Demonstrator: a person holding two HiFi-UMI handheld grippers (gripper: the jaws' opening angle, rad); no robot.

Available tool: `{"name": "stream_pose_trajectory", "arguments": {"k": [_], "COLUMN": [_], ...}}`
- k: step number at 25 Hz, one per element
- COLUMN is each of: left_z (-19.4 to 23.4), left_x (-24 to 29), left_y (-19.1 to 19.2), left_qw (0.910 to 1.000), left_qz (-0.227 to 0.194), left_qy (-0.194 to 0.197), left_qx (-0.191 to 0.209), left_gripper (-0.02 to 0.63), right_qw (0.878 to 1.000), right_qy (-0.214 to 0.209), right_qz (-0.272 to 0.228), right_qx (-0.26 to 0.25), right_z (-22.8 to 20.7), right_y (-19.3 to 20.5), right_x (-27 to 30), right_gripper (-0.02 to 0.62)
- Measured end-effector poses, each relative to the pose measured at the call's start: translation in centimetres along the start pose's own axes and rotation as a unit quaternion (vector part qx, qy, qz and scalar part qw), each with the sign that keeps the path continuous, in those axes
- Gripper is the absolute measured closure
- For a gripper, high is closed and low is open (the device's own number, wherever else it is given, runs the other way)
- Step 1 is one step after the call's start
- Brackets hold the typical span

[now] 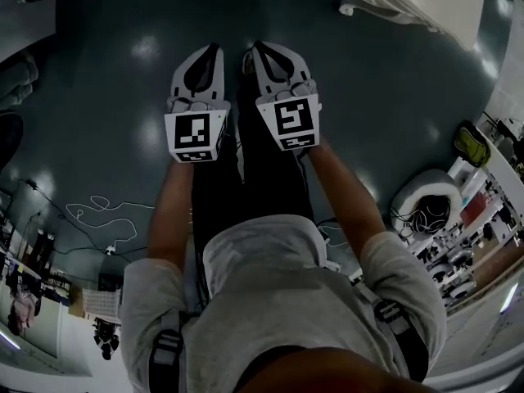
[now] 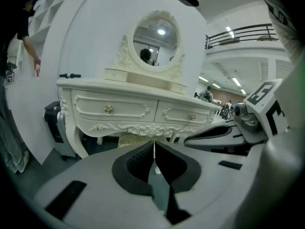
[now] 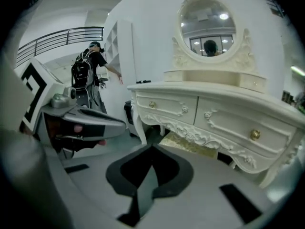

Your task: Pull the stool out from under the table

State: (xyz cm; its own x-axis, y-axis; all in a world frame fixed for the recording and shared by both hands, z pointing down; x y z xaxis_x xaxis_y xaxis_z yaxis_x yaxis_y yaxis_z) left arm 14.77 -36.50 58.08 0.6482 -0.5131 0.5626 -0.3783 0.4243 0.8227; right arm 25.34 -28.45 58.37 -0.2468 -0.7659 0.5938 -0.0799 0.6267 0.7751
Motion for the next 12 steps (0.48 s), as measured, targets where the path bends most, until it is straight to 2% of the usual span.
{"name": "stream_pose_trajectory", "arguments": {"k": [3,7,10,12], "left_z": [1.2,2.1,2.1,1.7], "left_x": [2.2,4.0,5.4,6.6], "left_y": [0.9,2.0,3.8,5.4], "left_qw": [0.9998,0.9984,0.9970,0.9967], "left_qz": [-0.015,-0.032,-0.045,-0.050], "left_qy": [-0.014,-0.033,-0.038,-0.037], "left_qx": [0.003,-0.034,-0.050,-0.052], "left_gripper": [0.592,0.592,0.592,0.592], "right_qw": [1.000,0.999,0.994,0.984], "right_qy": [0.001,0.012,0.027,0.042], "right_qz": [0.005,0.030,0.054,0.078], "right_qx": [-0.007,-0.039,-0.095,-0.153], "right_z": [-1.2,-2.9,-4.1,-4.8], "right_y": [0.8,2.2,3.1,3.6], "right_x": [1.2,2.5,3.2,3.5], "right_gripper": [0.581,0.581,0.581,0.581]}}
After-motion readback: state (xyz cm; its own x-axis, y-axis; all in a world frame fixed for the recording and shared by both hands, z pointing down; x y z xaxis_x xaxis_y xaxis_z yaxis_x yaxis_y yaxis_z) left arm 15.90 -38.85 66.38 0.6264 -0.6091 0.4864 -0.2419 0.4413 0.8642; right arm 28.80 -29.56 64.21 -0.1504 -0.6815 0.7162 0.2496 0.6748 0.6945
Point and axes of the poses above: the fingertips, and each gripper's own axes: x forward along the fingers, z to its left, y out of its underside, the point moved 7 cm from there along -x, backward along the fingers, and after that the axes turned 15 degrees about -y, right-handed, at the moved point
